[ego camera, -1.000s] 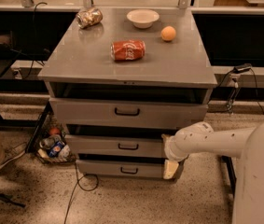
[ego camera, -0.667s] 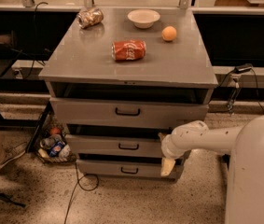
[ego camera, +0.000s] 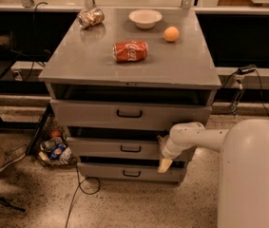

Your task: Open middle drawer

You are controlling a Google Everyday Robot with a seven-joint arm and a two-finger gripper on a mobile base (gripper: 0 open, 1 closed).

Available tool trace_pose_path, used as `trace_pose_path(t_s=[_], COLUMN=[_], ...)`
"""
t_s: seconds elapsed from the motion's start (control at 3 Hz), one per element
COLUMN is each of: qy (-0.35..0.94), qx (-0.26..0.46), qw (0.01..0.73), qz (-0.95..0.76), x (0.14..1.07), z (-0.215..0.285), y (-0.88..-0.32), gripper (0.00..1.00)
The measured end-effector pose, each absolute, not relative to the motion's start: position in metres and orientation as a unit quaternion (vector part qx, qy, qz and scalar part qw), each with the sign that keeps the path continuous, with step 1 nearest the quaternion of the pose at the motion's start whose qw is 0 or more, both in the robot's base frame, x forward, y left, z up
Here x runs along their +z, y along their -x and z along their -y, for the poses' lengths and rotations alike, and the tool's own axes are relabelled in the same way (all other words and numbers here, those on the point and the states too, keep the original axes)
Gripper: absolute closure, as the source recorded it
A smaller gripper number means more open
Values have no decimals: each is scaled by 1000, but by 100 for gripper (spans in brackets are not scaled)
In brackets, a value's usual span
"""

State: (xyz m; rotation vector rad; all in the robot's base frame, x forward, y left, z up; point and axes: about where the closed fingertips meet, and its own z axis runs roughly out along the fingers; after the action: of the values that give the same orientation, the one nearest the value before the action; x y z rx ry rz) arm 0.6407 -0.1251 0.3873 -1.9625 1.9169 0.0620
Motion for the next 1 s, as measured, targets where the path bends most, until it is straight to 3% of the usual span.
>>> trace_pose_path(t_s=[0.33,1.0], qy=[701,701], qx=[24,24], qw=[198,198], qz=[-685,-685], x=[392,397], z=[125,125], y=[-640,-640], gripper=[50,95])
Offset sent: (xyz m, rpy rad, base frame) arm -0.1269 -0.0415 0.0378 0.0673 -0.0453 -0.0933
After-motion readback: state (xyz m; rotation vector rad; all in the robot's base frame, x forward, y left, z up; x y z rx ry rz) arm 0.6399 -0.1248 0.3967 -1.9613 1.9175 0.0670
